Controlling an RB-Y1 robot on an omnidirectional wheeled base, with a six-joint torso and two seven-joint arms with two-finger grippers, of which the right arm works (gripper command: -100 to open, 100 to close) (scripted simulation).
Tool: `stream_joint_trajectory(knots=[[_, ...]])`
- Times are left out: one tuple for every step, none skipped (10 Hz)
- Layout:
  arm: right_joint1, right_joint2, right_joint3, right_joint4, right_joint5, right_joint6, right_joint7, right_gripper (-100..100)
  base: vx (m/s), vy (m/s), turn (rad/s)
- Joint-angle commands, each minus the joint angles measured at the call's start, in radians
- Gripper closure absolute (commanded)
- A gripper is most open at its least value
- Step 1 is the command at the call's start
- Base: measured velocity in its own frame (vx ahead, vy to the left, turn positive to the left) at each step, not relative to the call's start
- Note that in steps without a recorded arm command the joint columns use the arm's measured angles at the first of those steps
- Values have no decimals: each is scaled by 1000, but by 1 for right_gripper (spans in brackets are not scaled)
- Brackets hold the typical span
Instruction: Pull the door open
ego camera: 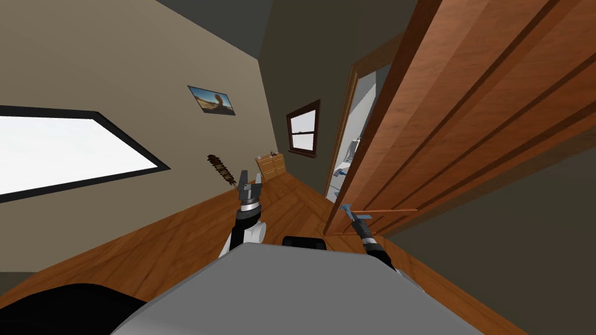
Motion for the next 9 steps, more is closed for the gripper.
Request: stream_joint_trajectory(knots=[[-14, 17, 4, -21, 17, 28, 5, 100, -74, -52, 57], [-26, 24, 1, -22, 25, 39, 7, 100, -172, -87, 144], [-26, 24, 1, -18, 25, 39, 7, 100, -144, -54, 65], [-26, 24, 1, -22, 25, 39, 7, 100, -69, -7, -21], [-47, 37, -4, -24, 40, 60, 11, 100, -150, -65, 49], [-52, 40, -5, -24, 43, 65, 12, 100, -191, -102, 82], [-66, 48, -8, -26, 53, 78, 15, 100, -185, -119, 94], [-74, 53, -10, -26, 59, 86, 17, 100, -158, -119, 79], [-84, 60, -12, -27, 66, 96, 19, 100, -122, -116, 78]])
